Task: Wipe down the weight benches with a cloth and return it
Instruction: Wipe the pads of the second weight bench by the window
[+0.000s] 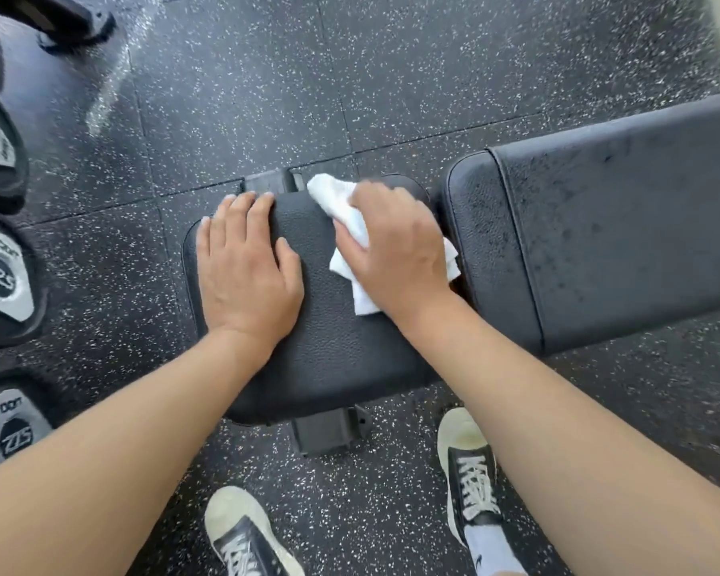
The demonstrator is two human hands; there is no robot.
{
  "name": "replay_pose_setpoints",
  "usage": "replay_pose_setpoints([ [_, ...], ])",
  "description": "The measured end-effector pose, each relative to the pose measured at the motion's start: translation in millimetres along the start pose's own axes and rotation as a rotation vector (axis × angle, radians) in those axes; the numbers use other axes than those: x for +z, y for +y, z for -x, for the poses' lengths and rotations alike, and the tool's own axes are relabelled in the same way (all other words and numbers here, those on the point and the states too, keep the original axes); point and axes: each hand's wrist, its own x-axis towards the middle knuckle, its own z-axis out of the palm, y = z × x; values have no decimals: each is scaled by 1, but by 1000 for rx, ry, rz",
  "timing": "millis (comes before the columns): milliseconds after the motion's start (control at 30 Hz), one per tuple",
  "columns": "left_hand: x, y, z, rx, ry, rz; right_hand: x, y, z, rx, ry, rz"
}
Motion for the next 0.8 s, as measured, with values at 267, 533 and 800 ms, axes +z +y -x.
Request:
replay_pose_setpoints([
  [267,2,1,-3,6,48,1,-36,26,126,-63,-70,-35],
  [533,9,-3,-5,34,58,-9,19,25,-67,317,47,-37],
  [800,10,-3,-8,51,70,-15,7,27,-42,154,6,-62],
])
